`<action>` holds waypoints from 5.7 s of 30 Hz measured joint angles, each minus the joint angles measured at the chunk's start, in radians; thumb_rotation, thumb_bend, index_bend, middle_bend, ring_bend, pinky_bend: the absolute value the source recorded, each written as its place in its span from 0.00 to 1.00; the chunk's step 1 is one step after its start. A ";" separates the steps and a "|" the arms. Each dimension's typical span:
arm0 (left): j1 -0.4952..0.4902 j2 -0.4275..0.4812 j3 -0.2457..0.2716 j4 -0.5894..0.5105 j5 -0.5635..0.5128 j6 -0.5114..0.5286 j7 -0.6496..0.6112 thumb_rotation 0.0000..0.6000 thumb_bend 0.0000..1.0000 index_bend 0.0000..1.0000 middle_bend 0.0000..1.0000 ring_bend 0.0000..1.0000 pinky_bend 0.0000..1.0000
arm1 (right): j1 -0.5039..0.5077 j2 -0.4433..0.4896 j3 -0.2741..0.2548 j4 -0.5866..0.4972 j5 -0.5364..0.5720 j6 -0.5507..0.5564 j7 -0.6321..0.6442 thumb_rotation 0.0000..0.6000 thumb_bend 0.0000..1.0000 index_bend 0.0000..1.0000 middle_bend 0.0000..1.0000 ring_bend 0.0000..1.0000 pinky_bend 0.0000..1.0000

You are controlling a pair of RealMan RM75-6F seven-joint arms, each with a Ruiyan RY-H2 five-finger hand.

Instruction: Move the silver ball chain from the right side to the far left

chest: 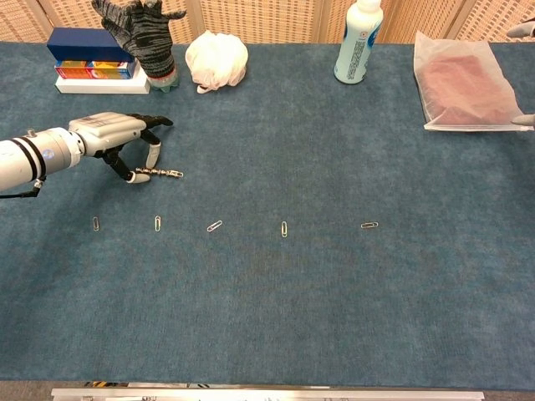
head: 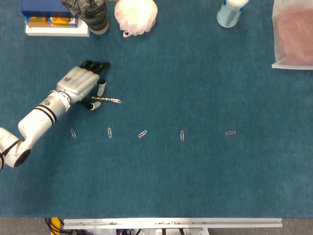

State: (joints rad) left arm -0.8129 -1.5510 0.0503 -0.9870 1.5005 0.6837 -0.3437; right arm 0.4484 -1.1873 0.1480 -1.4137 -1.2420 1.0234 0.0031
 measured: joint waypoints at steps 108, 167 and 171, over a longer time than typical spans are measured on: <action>0.253 0.367 0.080 -0.567 -0.161 0.124 0.372 1.00 0.36 0.57 0.00 0.00 0.03 | -0.007 0.002 -0.006 -0.027 -0.014 0.007 0.002 1.00 0.00 0.12 0.06 0.00 0.11; 0.432 0.476 -0.094 -0.582 -0.330 0.409 0.333 1.00 0.27 0.20 0.00 0.00 0.06 | -0.079 0.090 -0.006 -0.147 -0.007 0.120 -0.051 1.00 0.00 0.12 0.06 0.00 0.11; 0.460 0.520 -0.106 -0.657 -0.340 0.461 0.361 1.00 0.33 0.23 0.00 0.00 0.07 | -0.106 0.103 -0.020 -0.177 0.001 0.142 -0.066 1.00 0.00 0.12 0.06 0.00 0.11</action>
State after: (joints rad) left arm -0.3526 -1.0309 -0.0554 -1.6437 1.1602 1.1447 0.0178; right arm 0.3421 -1.0842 0.1285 -1.5907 -1.2414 1.1655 -0.0633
